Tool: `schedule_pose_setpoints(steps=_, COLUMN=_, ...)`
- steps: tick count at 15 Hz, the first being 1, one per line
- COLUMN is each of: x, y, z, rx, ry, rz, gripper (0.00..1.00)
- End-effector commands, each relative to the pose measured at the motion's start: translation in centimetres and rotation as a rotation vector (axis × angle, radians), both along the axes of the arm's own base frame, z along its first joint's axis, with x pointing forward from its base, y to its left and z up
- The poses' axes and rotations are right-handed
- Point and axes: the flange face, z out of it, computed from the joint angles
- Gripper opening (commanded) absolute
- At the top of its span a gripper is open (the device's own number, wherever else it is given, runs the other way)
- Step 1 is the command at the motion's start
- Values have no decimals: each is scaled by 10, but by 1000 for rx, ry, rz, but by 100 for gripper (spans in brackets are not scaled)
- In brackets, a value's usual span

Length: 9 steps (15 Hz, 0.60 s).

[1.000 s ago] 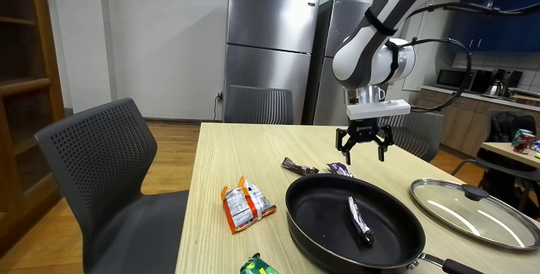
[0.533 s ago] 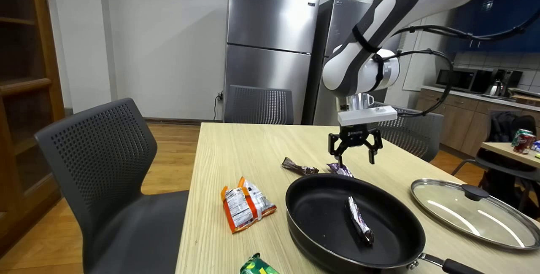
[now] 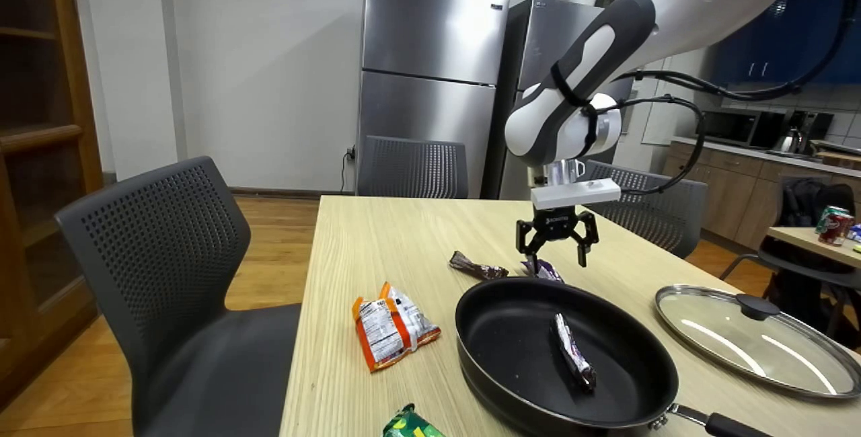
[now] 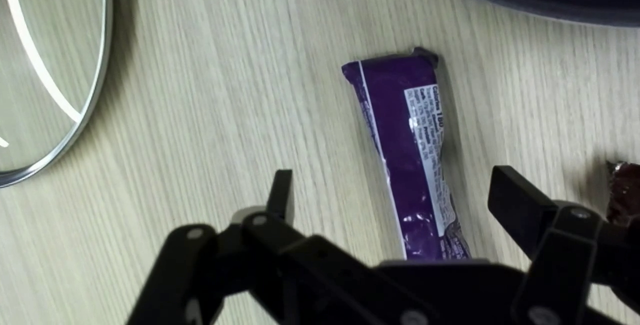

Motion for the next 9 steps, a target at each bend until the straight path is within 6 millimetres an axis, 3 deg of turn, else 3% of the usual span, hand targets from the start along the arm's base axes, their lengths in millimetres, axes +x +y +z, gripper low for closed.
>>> schedule_pose_setpoints(steps=1, x=13, y=-4, z=-3, rx=44, ry=22, rz=14, gripper=100)
schedule_pose_setpoints(steps=9, x=18, y=-7, z=-14, rx=69, ry=61, rz=27, gripper=100)
